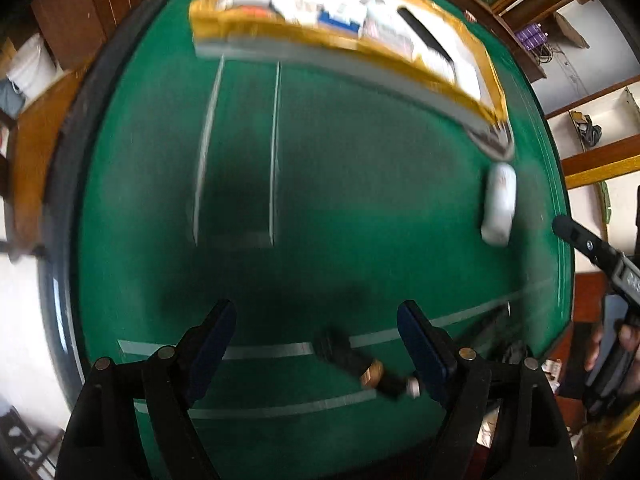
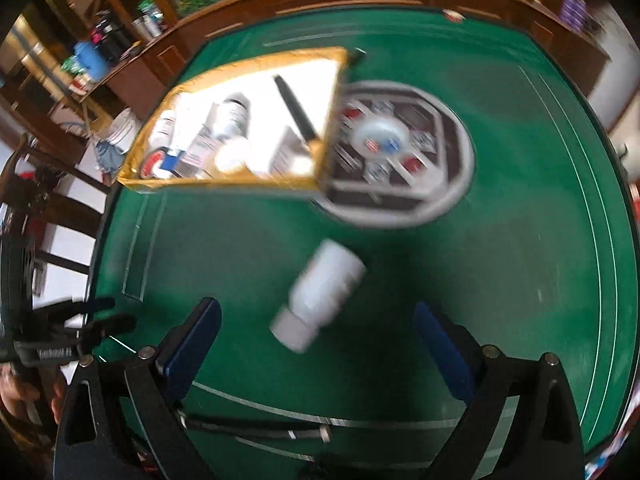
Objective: Organize rigid objects
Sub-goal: 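Move the left tool to the black lipstick tube while the right tool reaches the white bottle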
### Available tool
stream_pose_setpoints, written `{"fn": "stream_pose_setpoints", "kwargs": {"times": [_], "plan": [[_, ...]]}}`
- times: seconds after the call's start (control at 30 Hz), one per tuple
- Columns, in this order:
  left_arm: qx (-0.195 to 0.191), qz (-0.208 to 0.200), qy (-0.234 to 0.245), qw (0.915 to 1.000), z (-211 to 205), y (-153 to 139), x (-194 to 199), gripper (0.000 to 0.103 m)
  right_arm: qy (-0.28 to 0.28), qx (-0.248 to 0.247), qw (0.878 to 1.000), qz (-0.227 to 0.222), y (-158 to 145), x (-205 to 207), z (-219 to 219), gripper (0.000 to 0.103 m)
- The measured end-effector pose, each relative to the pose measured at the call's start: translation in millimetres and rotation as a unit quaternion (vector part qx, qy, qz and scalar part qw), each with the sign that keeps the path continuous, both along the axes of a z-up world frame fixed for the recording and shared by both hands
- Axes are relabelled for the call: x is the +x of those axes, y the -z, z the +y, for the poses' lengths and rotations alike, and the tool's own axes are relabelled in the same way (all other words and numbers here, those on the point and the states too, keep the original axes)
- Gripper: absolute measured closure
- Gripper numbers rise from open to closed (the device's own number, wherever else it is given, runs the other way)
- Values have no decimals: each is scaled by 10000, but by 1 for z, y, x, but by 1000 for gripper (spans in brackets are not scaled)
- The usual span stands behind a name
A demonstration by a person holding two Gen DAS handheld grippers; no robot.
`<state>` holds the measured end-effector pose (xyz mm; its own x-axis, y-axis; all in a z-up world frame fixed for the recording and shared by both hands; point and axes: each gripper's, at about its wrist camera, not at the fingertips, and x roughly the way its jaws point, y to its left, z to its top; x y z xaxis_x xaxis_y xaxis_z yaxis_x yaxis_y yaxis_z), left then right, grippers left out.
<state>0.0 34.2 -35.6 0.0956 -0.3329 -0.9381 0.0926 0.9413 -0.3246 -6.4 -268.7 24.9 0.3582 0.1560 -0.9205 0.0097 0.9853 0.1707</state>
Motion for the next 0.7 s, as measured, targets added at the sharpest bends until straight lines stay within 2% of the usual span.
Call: {"fn": "stream_pose_setpoints", "kwargs": {"times": [0.1,0.17,0.33,0.47,0.5,0.6,0.63,0.7], "plan": [[-108,220,-294,9993,3,8,-21,17,219,24,9997,84,6,-15,-10,6],[-189,300,-256,9990,-2,11,-29,17,310,43,9995,106,9,-22,-14,6],[5,165,150,9998,-23,9,-30,19,385,50,9992,110,11,-31,-12,6],[133,-41,159,9998,-32,8,-25,21,348,97,9993,115,12,-31,-5,6],[216,-112,181,9995,-34,7,-23,27,316,105,9994,122,12,-32,-2,6],[544,-359,401,9971,-45,7,-21,72,249,117,9995,127,13,-32,4,6],[488,-346,452,9972,-46,9,-19,76,237,125,9996,134,13,-33,5,6],[445,-362,527,9970,-49,10,-17,79,211,129,9996,142,13,-33,8,6]]}}
